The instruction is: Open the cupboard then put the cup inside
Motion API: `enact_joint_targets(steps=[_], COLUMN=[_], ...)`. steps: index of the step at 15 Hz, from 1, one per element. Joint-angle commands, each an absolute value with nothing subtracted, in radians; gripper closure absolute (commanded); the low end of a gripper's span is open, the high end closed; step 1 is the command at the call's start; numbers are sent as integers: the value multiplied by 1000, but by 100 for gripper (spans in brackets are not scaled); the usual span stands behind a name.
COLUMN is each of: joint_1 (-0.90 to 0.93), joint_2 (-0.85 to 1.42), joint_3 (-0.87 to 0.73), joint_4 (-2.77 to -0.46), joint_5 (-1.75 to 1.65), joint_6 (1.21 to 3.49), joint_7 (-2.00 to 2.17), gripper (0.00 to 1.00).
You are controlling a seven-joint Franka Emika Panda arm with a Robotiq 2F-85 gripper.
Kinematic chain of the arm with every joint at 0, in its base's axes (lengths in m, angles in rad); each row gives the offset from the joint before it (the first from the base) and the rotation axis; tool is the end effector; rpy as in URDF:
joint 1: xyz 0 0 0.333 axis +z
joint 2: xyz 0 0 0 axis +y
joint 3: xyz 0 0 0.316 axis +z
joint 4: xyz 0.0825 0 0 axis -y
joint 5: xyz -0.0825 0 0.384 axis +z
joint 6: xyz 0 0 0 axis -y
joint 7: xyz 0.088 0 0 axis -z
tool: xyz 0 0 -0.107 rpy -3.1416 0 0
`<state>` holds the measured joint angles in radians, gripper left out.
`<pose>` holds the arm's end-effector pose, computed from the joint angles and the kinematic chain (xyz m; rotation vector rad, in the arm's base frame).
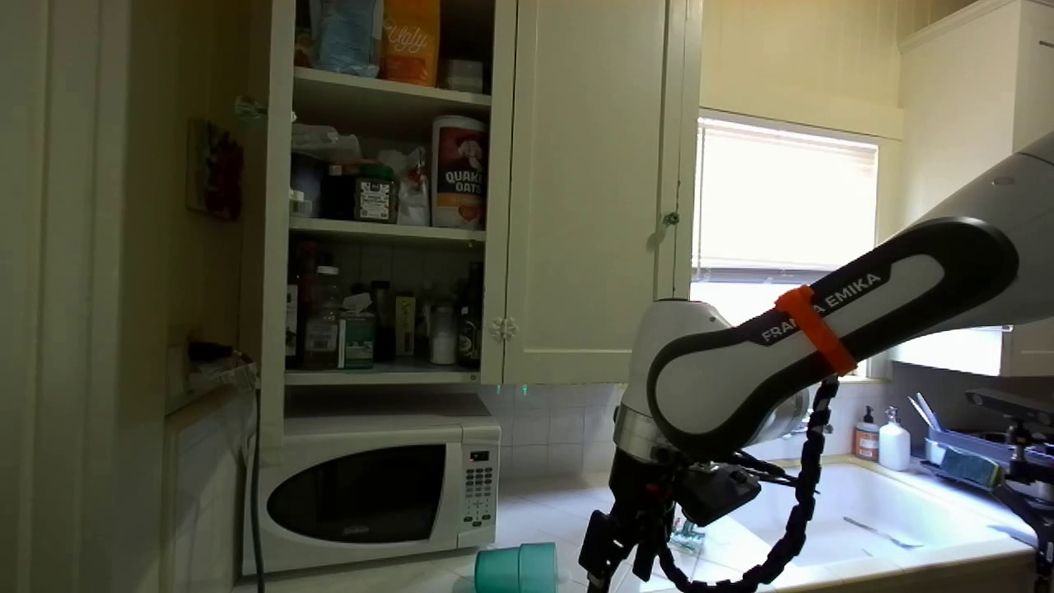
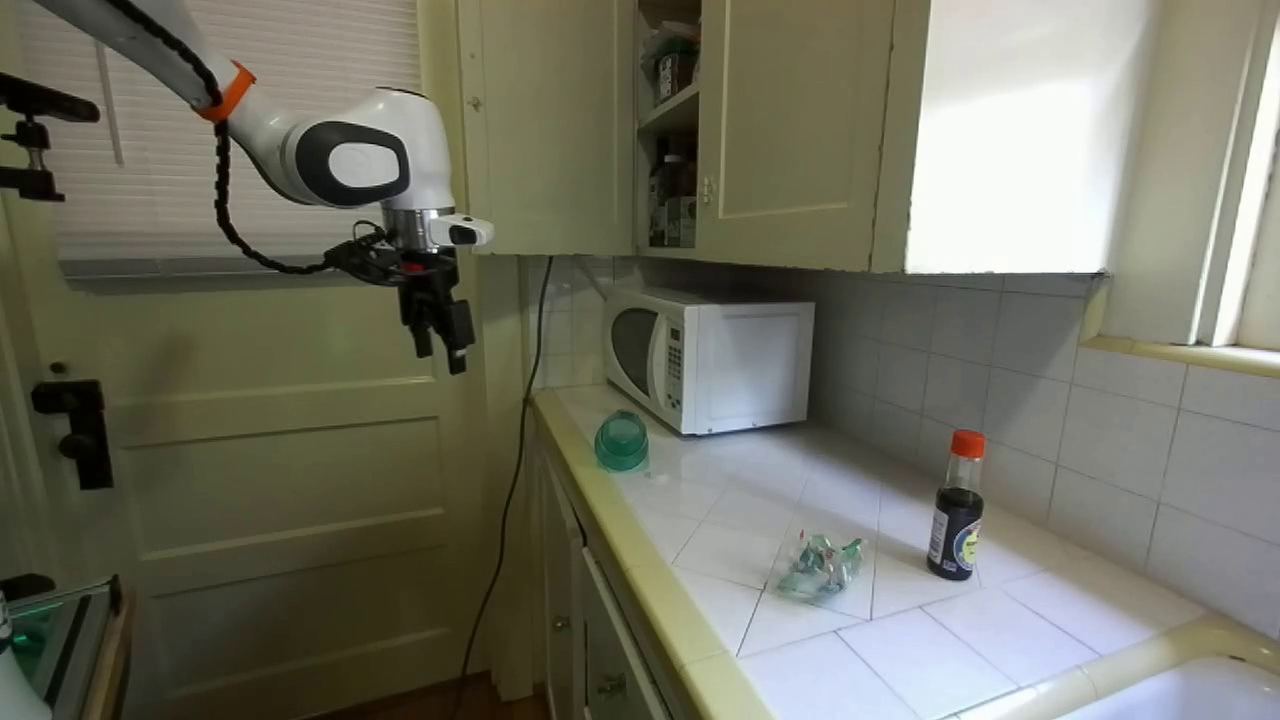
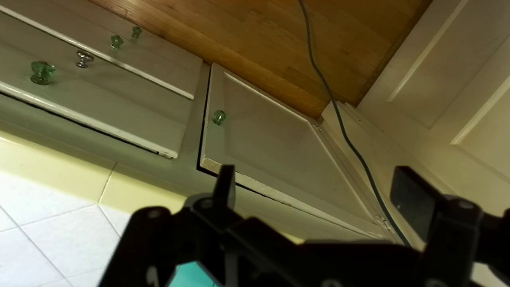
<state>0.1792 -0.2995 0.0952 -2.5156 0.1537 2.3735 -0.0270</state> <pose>0.4287 0.1225 0.4018 -3.0134 -0.2980 -0.2207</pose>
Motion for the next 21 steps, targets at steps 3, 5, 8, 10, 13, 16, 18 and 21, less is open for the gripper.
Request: enact_joint_targets(steps=[3, 5, 8, 10, 13, 16, 18, 21], joint_1=[174, 173, 144, 109, 46, -13, -50, -80], joint_2=[-300, -298, -326, -384, -465, -541, -578, -627], joint_3=[101, 99, 110, 124, 147, 158, 157, 134], joint_4=[-2514, -2515, -2521, -2537, -2542, -2522, -2498, -2459], joint_5=[156, 157, 101, 25, -100, -169, -196, -197], joint_6=[2371, 2396, 2429, 2448, 2456, 2434, 2417, 2408], joint_7=[-28, -34, 12, 67, 166, 232, 250, 233], gripper=[0, 0, 0, 0, 0, 0, 0, 0])
